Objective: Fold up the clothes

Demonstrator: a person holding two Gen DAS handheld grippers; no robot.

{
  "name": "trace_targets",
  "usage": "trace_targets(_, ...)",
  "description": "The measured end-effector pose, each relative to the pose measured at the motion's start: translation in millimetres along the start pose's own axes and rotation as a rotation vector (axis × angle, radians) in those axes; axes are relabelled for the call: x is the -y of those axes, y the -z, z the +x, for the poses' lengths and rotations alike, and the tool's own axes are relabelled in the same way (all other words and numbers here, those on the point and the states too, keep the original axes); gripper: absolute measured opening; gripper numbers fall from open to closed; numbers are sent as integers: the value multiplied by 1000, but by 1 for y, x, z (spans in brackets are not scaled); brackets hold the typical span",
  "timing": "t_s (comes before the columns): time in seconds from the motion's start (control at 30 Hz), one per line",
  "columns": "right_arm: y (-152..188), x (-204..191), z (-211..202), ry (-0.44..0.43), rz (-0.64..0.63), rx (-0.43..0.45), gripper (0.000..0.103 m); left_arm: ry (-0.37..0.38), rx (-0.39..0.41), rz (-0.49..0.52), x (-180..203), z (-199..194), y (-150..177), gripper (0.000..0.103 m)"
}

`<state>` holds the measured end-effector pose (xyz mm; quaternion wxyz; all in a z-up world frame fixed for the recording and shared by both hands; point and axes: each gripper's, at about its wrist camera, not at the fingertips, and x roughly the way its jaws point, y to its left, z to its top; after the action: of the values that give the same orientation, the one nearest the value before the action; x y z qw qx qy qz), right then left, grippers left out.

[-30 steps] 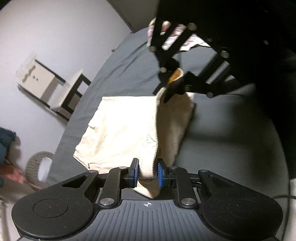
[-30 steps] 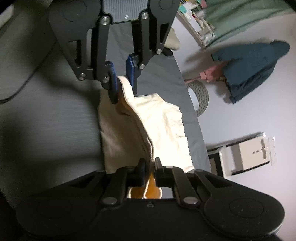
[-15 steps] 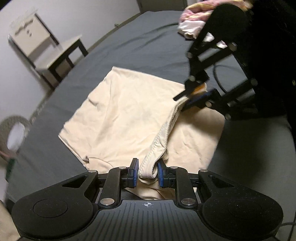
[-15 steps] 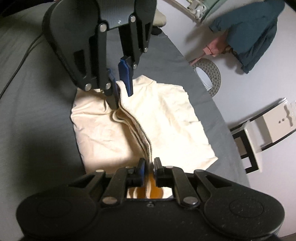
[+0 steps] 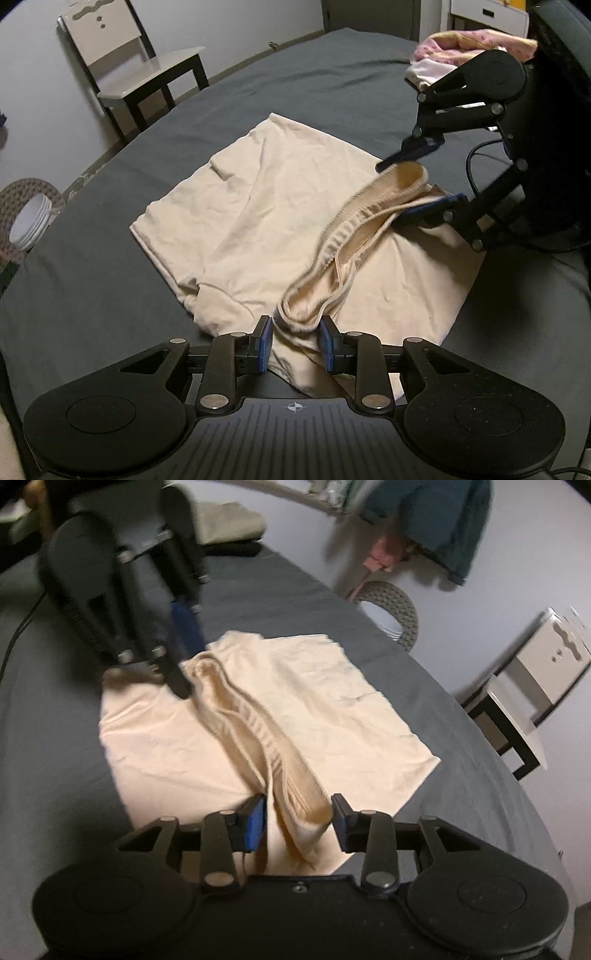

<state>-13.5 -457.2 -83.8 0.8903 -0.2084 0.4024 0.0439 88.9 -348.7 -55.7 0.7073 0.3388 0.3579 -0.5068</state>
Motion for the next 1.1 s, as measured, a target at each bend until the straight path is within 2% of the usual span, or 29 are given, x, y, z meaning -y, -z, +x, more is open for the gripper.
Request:
trace_targets(0.07, 2, 11, -1, -25, 71, 10, 43, 6, 13, -56, -5, 0, 3, 28)
trace_targets(0.13, 5, 24, -4, -52, 158, 25, 50, 10, 29, -119, -11, 0, 7, 28)
trace_targets(0.2, 10, 40, -9, -93, 261, 37, 53, 12, 61, -193, -18, -3, 10, 28)
trace_targets(0.33, 20, 67, -14, -156, 436, 40, 53, -2, 147, -287, -25, -17, 19, 28)
trace_targets(0.4, 23, 70, -15, -177, 449, 25, 44, -5, 186, -264, -20, -25, 21, 28)
trace_targets(0.47, 24, 72, -14, -197, 457, 13, 42, -2, 198, -203, -12, -30, 19, 28)
trace_targets(0.5, 25, 72, -13, -200, 465, 5, 42, -5, 191, -171, -8, -29, 18, 28)
trace_targets(0.63, 28, 74, -6, -225, 501, -22, 24, -77, 102, -80, 4, -11, 10, 28)
trace_targets(0.7, 30, 76, -4, -248, 531, -25, 23, -51, 110, -94, 3, -6, 8, 28)
trace_targets(0.77, 31, 77, -4, -269, 556, -20, 16, -33, 123, -114, 2, -2, 6, 28)
trace_targets(0.8, 32, 78, -3, -279, 568, -18, 9, -41, 125, -115, 2, 0, 6, 28)
trace_targets(0.83, 32, 79, -4, -282, 575, -10, 7, -52, 126, -117, 2, 2, 5, 27)
trace_targets(0.9, 32, 80, -6, -285, 587, 8, 6, -69, 135, -128, 2, 4, 7, 27)
trace_targets(0.93, 32, 81, -8, -283, 584, 17, 5, -74, 140, -137, 1, 3, 8, 17)
trace_targets(1.1, 28, 80, -14, -248, 575, 86, 5, -83, 174, -207, -6, -9, 14, 16)
